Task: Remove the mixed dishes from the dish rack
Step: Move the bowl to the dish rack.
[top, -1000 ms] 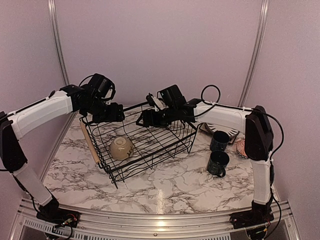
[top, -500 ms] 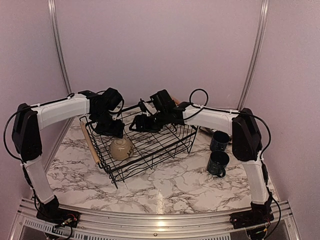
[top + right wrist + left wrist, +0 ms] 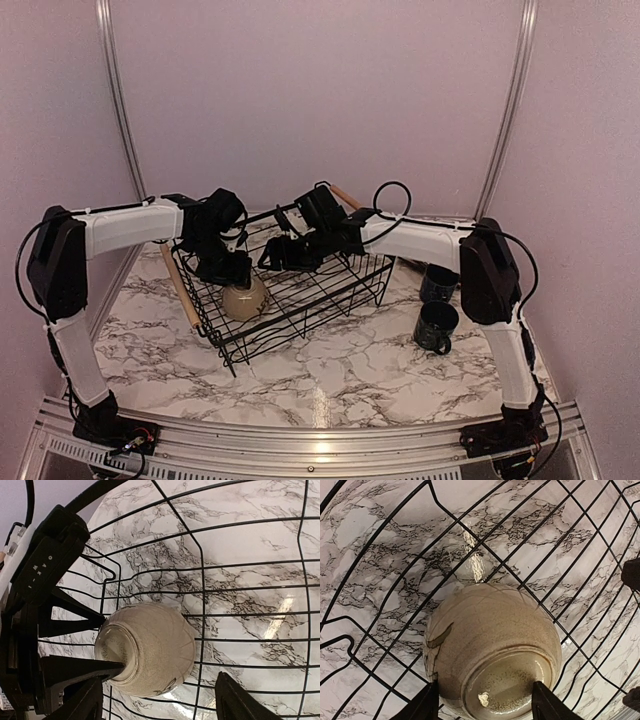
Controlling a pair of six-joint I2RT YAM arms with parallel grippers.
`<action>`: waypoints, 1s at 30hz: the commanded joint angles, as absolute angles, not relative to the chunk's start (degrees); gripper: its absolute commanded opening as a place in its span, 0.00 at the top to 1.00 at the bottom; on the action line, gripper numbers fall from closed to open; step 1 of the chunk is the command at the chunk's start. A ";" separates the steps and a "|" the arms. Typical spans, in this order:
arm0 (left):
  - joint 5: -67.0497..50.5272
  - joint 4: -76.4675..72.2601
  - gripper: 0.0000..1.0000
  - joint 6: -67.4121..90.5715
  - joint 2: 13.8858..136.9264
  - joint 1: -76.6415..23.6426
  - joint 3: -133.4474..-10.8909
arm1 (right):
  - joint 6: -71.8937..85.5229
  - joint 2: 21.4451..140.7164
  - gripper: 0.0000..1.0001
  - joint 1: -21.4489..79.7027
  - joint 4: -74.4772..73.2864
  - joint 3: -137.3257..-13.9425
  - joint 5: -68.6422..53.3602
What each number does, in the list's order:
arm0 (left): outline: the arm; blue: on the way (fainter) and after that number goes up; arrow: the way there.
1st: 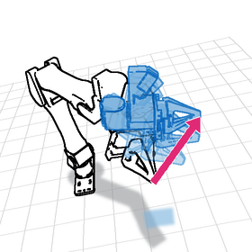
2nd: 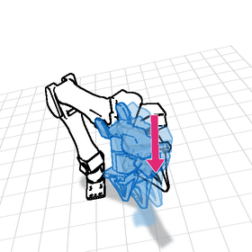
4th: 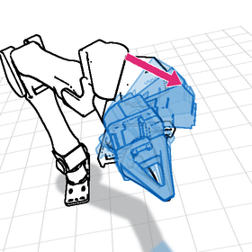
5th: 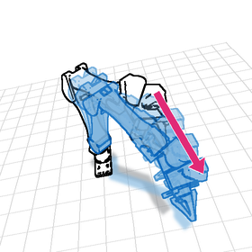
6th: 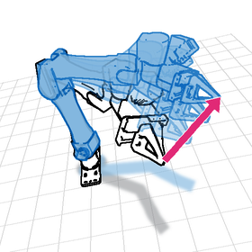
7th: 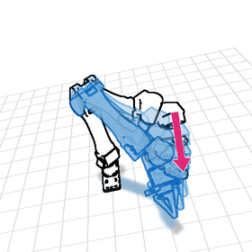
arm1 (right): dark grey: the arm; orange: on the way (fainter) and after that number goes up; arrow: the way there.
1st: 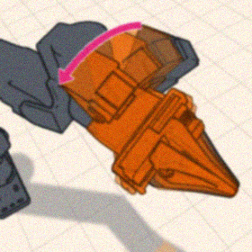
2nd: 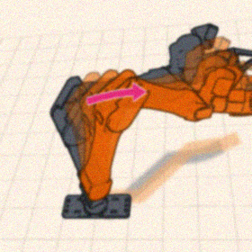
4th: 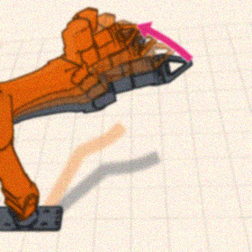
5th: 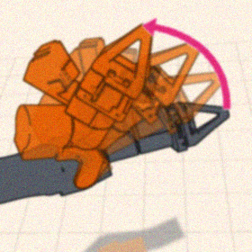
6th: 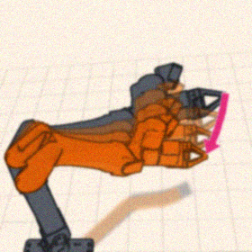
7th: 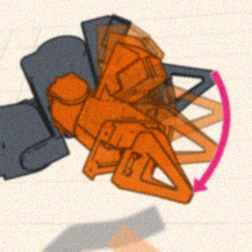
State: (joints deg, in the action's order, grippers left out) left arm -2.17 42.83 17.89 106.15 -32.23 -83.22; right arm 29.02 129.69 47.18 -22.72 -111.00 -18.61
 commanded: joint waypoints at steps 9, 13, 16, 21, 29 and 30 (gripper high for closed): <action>-15.83 32.15 0.44 21.66 107.18 -32.08 -82.23 | 30.53 127.83 0.26 46.04 -23.51 -110.78 -15.16; -16.84 28.39 0.44 22.91 105.30 -32.08 -82.13 | 30.30 127.77 0.27 46.02 -24.74 -110.58 -13.56; -19.79 23.94 0.42 24.40 104.23 -32.08 -80.90 | 30.19 127.62 0.26 46.01 -25.34 -110.29 -12.68; -23.21 21.80 0.39 25.82 106.37 -32.08 -81.95 | 28.93 125.98 0.26 45.59 -27.33 -109.98 -8.91; -12.44 30.34 0.27 22.52 101.42 -31.99 -82.29 | 25.61 125.57 0.24 46.05 -28.97 -110.38 -9.69; -11.76 31.36 0.27 22.46 100.78 -31.99 -81.56 | 25.32 126.11 0.24 46.39 -29.33 -110.82 -10.23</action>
